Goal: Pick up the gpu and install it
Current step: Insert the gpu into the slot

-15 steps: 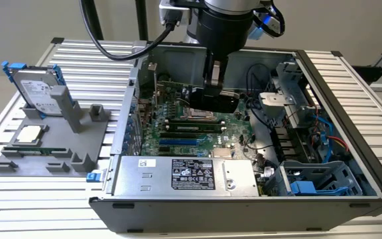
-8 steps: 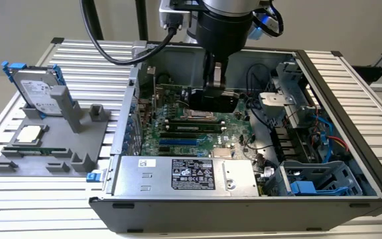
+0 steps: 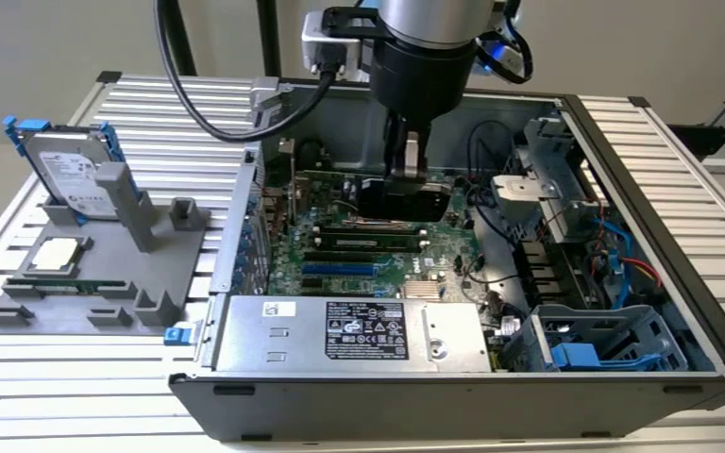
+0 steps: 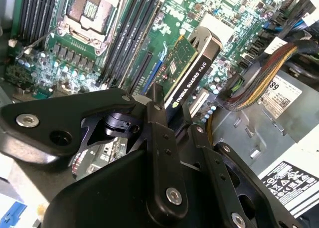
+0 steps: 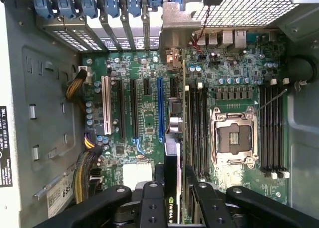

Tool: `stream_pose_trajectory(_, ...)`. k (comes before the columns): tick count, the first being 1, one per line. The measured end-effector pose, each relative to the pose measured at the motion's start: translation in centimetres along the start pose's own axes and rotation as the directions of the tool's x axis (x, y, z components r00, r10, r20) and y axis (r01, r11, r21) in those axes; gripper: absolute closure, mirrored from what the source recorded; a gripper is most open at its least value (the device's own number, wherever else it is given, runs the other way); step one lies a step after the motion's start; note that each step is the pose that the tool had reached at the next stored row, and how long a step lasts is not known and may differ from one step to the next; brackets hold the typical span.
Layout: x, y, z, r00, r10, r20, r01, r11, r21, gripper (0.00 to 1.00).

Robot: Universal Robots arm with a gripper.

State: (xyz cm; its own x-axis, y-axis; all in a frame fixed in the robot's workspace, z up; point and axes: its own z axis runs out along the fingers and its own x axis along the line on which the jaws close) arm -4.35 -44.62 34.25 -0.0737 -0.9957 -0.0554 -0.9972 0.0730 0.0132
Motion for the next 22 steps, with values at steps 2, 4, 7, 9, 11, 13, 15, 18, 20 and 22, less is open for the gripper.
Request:
stream_pose_trajectory(2, 0.01, 0.03, 0.2, 1.0, 0.0, -0.0068, 0.0, 1.0, 0.0005, 1.0)
stream_pose_trajectory(4, 0.03, 0.03, 0.41, 0.9999, 0.0, -0.0128, 0.0, 1.0, 0.001, 1.0)
stream_pose_trajectory(7, 0.04, 0.04, 0.48, 0.9999, 0.0, -0.0153, 0.0, 1.0, 0.0011, 1.0)
stream_pose_trajectory(9, 0.04, 0.04, 0.49, 0.9999, 0.0, -0.0151, 0.0, 1.0, 0.0011, 1.0)
stream_pose_trajectory(11, 0.04, 0.04, 0.49, 0.9999, 0.0, -0.0152, 0.0, 1.0, 0.0011, 1.0)
stream_pose_trajectory(13, 0.04, 0.04, 0.49, 0.9999, 0.0, -0.0151, 0.0, 1.0, 0.0012, 1.0)
stream_pose_trajectory(15, 0.04, 0.04, 0.49, 0.9999, 0.0, -0.0152, 0.0, 1.0, 0.0011, 1.0)
stream_pose_trajectory(18, 0.04, 0.04, 0.5, 0.9999, 0.0, -0.0152, 0.0, 1.0, 0.0011, 1.0)
stream_pose_trajectory(20, 0.04, 0.04, 0.66, 0.9999, 0.0, -0.0157, 0.0, 1.0, 0.0013, 1.0)
stream_pose_trajectory(22, 0.06, 0.03, 0.85, 0.9998, 0.0, -0.0185, 0.0, 1.0, 0.0014, 1.0)
